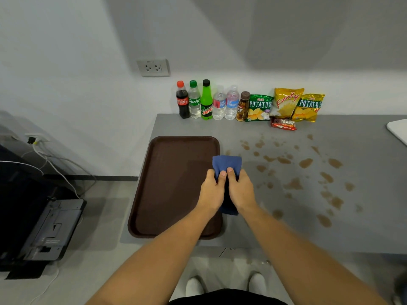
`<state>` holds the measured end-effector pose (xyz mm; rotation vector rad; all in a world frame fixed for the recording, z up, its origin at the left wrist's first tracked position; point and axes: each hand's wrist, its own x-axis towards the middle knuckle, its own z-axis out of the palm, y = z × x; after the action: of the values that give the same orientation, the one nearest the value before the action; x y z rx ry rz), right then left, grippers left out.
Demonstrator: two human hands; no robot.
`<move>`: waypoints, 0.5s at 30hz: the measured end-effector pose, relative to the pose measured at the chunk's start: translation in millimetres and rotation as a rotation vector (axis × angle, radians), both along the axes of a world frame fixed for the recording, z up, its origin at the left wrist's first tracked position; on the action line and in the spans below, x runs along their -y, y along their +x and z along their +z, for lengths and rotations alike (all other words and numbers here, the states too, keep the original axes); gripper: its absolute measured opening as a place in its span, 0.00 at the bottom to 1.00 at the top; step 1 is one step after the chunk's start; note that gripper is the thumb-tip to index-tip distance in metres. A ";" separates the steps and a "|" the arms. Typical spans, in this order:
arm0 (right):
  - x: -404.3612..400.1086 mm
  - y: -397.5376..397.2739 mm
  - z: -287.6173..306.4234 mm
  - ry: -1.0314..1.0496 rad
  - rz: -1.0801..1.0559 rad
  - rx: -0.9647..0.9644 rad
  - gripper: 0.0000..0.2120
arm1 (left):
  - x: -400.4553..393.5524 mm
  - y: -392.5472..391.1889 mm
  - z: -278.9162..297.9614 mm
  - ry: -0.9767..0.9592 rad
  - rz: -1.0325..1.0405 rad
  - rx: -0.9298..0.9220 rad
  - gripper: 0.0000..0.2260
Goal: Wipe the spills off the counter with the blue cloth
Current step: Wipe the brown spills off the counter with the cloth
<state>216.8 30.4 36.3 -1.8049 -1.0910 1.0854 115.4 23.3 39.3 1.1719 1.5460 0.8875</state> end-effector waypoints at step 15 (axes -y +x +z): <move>60.8 67.2 -55.6 -0.148 0.093 0.220 0.19 | 18.7 -37.3 -35.6 -0.072 -0.172 -0.336 0.22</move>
<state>284.0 -30.4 -19.3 -2.0461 -1.2631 1.0644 78.1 4.5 3.7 1.4303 1.6960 0.5353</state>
